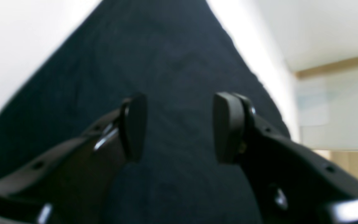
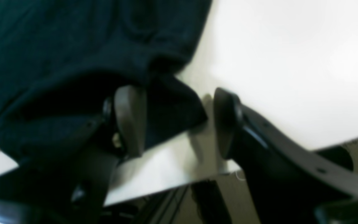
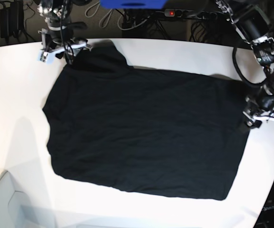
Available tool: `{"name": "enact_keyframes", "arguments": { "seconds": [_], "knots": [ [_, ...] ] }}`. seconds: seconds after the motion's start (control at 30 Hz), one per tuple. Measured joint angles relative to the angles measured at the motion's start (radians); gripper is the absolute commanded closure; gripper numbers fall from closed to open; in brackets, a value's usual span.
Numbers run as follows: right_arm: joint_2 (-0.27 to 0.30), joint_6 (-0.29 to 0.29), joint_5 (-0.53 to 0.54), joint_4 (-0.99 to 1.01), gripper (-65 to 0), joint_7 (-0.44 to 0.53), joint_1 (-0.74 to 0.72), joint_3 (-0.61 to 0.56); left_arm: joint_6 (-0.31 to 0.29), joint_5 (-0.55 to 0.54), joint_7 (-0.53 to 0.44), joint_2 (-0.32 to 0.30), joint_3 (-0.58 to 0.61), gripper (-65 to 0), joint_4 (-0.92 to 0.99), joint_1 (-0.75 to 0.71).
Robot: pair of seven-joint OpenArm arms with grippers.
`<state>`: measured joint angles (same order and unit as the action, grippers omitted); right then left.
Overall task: Layout the t-shirt on the table in an organized manner, then fold the t-shirt properly
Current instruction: 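Release the shirt and reposition both grippers along its edges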
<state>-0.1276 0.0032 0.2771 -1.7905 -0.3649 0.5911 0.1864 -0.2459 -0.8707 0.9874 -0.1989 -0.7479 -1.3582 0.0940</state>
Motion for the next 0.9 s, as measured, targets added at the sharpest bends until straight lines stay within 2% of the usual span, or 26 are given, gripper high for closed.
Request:
{"name": "enact_keyframes", "arguments": {
  "seconds": [0.2, 0.33, 0.4, 0.43, 0.47, 0.53, 0.73, 0.9],
  "knots": [
    [0.003, 0.004, -0.003, -0.018, -35.0, 0.027, 0.086, -0.015, 0.002, 0.024, -0.004, -0.003, 0.0, -33.0, 0.146, 0.051],
    [0.002, 0.0, -0.003, -0.081, -35.0, -0.015, 0.159, -0.018, 0.002, 0.03, -0.004, -0.002, 0.002, -33.0, 0.174, 0.053],
    [0.006, 0.019, -0.009, -0.121, -35.0, 0.054, 0.193, -0.044, 0.002, 0.029, -0.004, -0.003, 0.002, -33.0, 0.174, 0.054],
    [0.01, 0.052, -0.007, -0.141, -35.0, 0.097, 0.2, -0.063, 0.002, 0.029, -0.004, -0.002, 0.002, -33.0, 0.174, 0.053],
    [0.011, 0.102, -0.003, -0.151, -35.0, 0.125, 0.198, -0.079, 0.002, 0.029, -0.004, -0.002, 0.002, -33.0, 0.174, 0.053],
    [0.006, 0.142, 0.001, -0.156, -35.0, 0.142, 0.183, -0.107, 0.002, 0.029, -0.004, -0.002, 0.002, -33.0, 0.174, 0.049],
    [0.003, 0.142, -0.003, -0.107, -35.0, 0.129, 0.112, -0.171, 0.003, 0.127, -0.004, 0.0, 0.002, -33.1, 0.175, 0.048],
    [0.009, 0.145, -0.002, -0.014, -35.0, 0.138, 0.04, -0.184, 0.002, 0.158, -0.003, 0.016, 0.003, -33.1, 0.175, 0.047]
  ]
}}
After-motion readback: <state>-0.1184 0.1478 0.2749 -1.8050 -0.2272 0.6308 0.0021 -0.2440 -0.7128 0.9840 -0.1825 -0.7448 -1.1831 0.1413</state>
